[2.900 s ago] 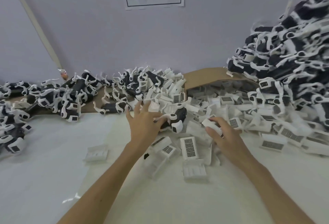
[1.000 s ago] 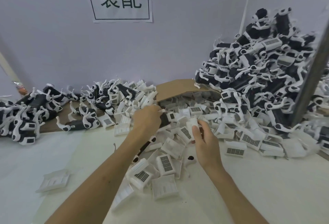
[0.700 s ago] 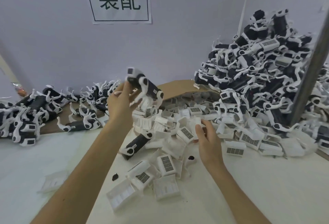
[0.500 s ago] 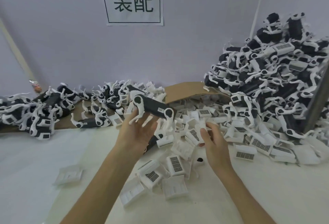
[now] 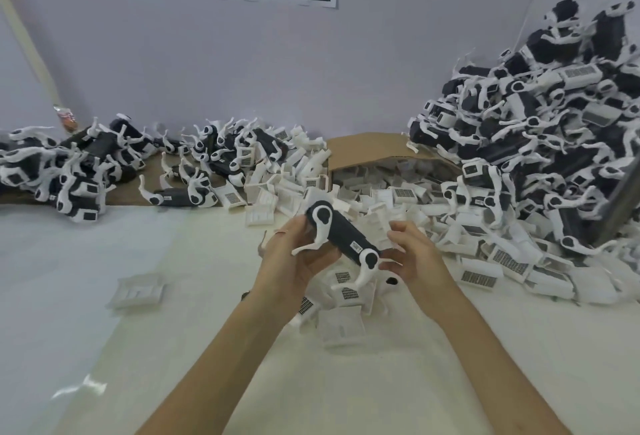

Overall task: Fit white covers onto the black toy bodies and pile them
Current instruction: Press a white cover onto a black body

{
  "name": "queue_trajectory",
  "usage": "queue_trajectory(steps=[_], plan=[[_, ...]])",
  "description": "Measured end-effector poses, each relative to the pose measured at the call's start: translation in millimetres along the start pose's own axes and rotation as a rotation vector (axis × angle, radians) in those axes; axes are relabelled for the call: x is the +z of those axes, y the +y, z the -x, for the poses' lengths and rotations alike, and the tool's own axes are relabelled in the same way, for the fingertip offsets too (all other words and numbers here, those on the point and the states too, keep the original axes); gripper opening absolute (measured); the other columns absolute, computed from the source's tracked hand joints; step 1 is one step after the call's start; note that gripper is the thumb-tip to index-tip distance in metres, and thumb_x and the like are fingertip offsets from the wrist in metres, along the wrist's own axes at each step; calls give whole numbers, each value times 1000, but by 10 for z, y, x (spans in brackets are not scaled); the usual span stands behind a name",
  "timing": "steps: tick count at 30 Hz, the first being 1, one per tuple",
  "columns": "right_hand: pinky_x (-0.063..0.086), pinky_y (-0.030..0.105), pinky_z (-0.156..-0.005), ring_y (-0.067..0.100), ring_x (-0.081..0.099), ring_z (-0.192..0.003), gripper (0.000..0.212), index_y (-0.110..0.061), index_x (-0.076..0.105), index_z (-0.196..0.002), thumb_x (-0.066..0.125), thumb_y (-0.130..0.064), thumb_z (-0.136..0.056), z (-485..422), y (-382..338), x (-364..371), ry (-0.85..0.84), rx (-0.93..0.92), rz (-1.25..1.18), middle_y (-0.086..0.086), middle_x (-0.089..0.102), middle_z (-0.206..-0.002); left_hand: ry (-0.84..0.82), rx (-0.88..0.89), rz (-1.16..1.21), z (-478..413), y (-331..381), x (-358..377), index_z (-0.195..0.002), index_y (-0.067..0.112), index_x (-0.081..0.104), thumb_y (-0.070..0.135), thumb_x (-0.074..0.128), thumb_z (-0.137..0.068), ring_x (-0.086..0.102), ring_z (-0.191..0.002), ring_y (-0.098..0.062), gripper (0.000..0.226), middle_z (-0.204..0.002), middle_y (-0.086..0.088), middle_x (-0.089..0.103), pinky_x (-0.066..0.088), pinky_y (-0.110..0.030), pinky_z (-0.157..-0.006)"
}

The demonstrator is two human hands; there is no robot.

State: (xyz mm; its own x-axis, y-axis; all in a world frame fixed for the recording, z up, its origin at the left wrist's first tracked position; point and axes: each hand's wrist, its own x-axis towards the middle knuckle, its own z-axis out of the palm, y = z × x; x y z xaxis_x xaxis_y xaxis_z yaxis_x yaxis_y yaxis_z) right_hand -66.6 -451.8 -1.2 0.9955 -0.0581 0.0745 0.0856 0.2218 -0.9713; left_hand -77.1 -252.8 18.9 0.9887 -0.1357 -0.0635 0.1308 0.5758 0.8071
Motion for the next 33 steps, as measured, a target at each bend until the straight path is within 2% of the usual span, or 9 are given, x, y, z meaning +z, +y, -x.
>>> queue_trajectory(steps=[2, 5, 9, 13, 17, 27, 33], plan=[[50, 30, -66, 18, 67, -69, 17, -8, 59, -108, 58, -13, -92, 22, -34, -18, -92, 27, -67, 9, 64, -93, 8, 1, -28, 34, -29, 46, -113, 2, 65, 22, 46, -106, 74, -68, -21, 28, -95, -9, 74, 60, -27, -61], [47, 33, -69, 19, 66, -71, 30, -12, 62, -106, 72, -24, -80, 47, -57, -2, -157, 25, -41, 9, 64, -88, -4, -14, -40, 71, -70, 85, -113, 3, 64, 22, 46, -107, 76, -74, -24, 26, -90, -7, 78, 60, -28, -61], [52, 27, -70, 19, 68, -80, 25, -17, 67, -102, 70, -25, -79, 68, -61, 25, -178, -9, -22, 8, 69, -91, -5, -28, -56, 61, -96, 66, -115, 3, 63, 23, 46, -107, 76, -79, -26, 27, -92, -8, 78, 60, -27, -62], [52, 25, -71, 17, 68, -78, 20, -20, 70, -97, 71, -24, -78, 92, -74, 50, -179, -34, 24, 5, 71, -87, -7, -39, -37, 51, -117, 51, -121, 2, 62, 23, 46, -107, 76, -79, -25, 30, -96, -9, 77, 60, -27, -62], [52, 22, -68, 16, 68, -76, 8, -31, 74, -86, 72, -28, -78, 120, -69, 72, -185, -73, 118, 3, 73, -90, -6, -32, -50, 45, -137, 53, -123, 2, 62, 24, 48, -106, 76, -80, -25, 31, -100, -11, 77, 60, -27, -61], [53, 24, -72, 18, 67, -82, 8, -25, 72, -88, 72, -27, -80, 113, -58, 46, -227, -105, 156, 4, 71, -92, -23, -12, -59, 27, -153, 33, -122, 3, 63, 23, 46, -107, 77, -81, -23, 31, -99, -10, 78, 60, -26, -62], [51, 27, -75, 18, 64, -81, 11, -25, 73, -86, 63, -30, -86, 97, -48, 47, -215, -92, 140, 1, 69, -90, -45, -16, -72, 26, -158, 29, -122, 2, 63, 24, 45, -107, 76, -82, -22, 32, -99, -10, 77, 60, -26, -63]])
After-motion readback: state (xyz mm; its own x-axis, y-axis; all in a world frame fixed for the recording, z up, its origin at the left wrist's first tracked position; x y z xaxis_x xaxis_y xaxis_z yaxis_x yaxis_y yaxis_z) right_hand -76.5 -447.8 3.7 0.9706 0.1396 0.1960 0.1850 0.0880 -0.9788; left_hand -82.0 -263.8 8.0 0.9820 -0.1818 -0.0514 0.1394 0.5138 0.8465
